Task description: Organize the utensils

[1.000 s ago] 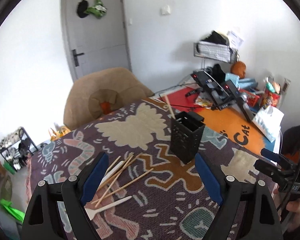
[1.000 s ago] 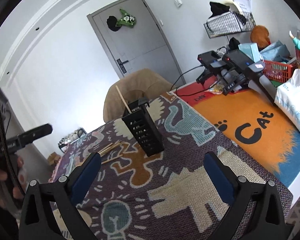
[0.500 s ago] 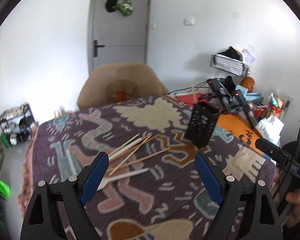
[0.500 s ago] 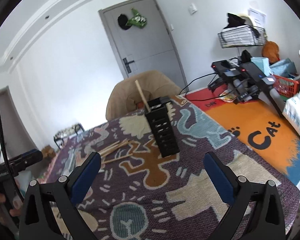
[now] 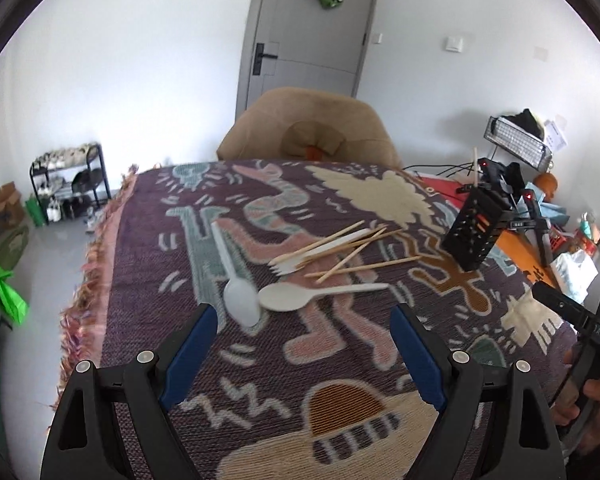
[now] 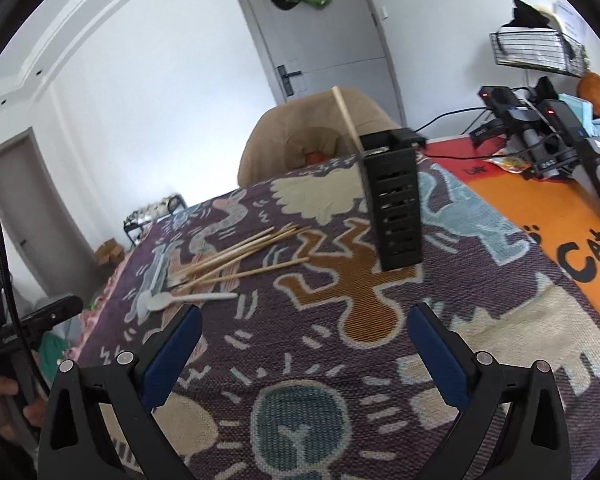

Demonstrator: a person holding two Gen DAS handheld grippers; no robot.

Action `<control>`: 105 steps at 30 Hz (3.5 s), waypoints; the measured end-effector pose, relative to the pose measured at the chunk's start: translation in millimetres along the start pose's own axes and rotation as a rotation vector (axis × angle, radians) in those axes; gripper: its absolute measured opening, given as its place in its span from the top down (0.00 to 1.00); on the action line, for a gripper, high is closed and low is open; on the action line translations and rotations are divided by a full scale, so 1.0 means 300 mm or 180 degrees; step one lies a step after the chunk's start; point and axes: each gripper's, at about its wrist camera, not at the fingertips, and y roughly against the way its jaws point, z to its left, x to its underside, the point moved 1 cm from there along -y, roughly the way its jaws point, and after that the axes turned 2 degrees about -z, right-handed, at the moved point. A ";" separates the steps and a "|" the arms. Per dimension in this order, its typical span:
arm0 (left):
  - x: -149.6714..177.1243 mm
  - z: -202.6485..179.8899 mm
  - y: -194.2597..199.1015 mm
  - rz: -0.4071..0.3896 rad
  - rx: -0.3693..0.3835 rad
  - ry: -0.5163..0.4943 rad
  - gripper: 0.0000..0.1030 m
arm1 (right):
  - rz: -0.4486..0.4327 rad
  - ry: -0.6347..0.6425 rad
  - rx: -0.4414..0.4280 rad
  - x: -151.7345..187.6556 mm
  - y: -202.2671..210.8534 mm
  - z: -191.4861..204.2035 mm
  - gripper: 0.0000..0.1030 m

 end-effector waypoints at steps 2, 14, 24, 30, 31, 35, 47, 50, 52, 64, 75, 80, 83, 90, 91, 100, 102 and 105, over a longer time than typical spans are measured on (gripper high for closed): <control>0.013 0.032 -0.014 0.0063 0.0030 0.0082 0.14 | 0.0043 0.0001 -0.0074 0.003 -0.017 0.009 0.01; 0.043 0.124 -0.152 0.0430 0.0215 0.0556 0.51 | 0.0210 -0.0008 -0.0180 0.004 -0.100 0.014 0.01; 0.023 0.129 -0.283 0.0615 0.0317 0.0952 0.54 | 0.0239 -0.0120 -0.0130 -0.014 -0.119 -0.046 0.02; 0.014 0.157 -0.354 0.0751 0.0353 0.1282 0.54 | 0.0230 -0.0195 -0.0119 -0.019 -0.118 -0.080 0.02; 0.012 0.157 -0.365 0.0768 0.0350 0.1314 0.54 | 0.0231 -0.0200 -0.0119 -0.019 -0.118 -0.082 0.02; 0.005 0.172 -0.397 0.0781 0.0304 0.1515 0.58 | 0.0235 -0.0216 -0.0119 -0.018 -0.117 -0.093 0.02; 0.016 0.198 -0.405 0.0742 0.0220 0.1719 0.96 | 0.0326 -0.0041 -0.0205 -0.024 -0.135 -0.050 0.11; 0.015 0.203 -0.368 0.0660 0.0253 0.1689 0.97 | 0.0383 0.0153 -0.0257 -0.032 -0.153 -0.005 0.20; 0.008 0.203 -0.328 0.0574 0.0284 0.1640 0.98 | 0.0413 0.0349 -0.0286 -0.039 -0.172 0.042 0.22; -0.083 0.259 -0.069 -0.0015 0.0061 0.1350 0.98 | 0.0650 0.1380 -0.0256 -0.054 -0.348 0.286 0.43; -0.071 0.388 0.073 -0.0261 -0.0282 0.1514 0.98 | 0.0834 0.2385 -0.0304 -0.014 -0.509 0.512 0.54; -0.048 0.433 0.108 -0.0291 -0.0364 0.1588 0.98 | 0.0876 0.2737 -0.0356 0.019 -0.542 0.600 0.54; -0.036 0.451 0.122 -0.0306 -0.0392 0.1630 0.98 | 0.0848 0.2930 -0.0268 0.040 -0.560 0.636 0.54; -0.020 0.484 0.145 -0.0313 -0.0404 0.1664 0.98 | 0.0878 0.3259 -0.0011 0.076 -0.624 0.657 0.69; -0.019 0.488 0.147 -0.0314 -0.0408 0.1657 0.98 | 0.0876 0.3270 0.0009 0.079 -0.628 0.654 0.72; -0.033 0.471 0.153 -0.0333 -0.0385 0.1580 0.98 | 0.0519 0.2946 -0.0063 -0.023 -0.501 0.632 0.87; -0.049 0.451 0.155 -0.0354 -0.0368 0.1539 0.98 | 0.0420 0.2778 -0.0105 -0.080 -0.455 0.611 0.89; -0.071 0.423 0.153 -0.0373 -0.0334 0.1482 0.98 | 0.0283 0.2454 -0.0181 -0.180 -0.378 0.563 0.91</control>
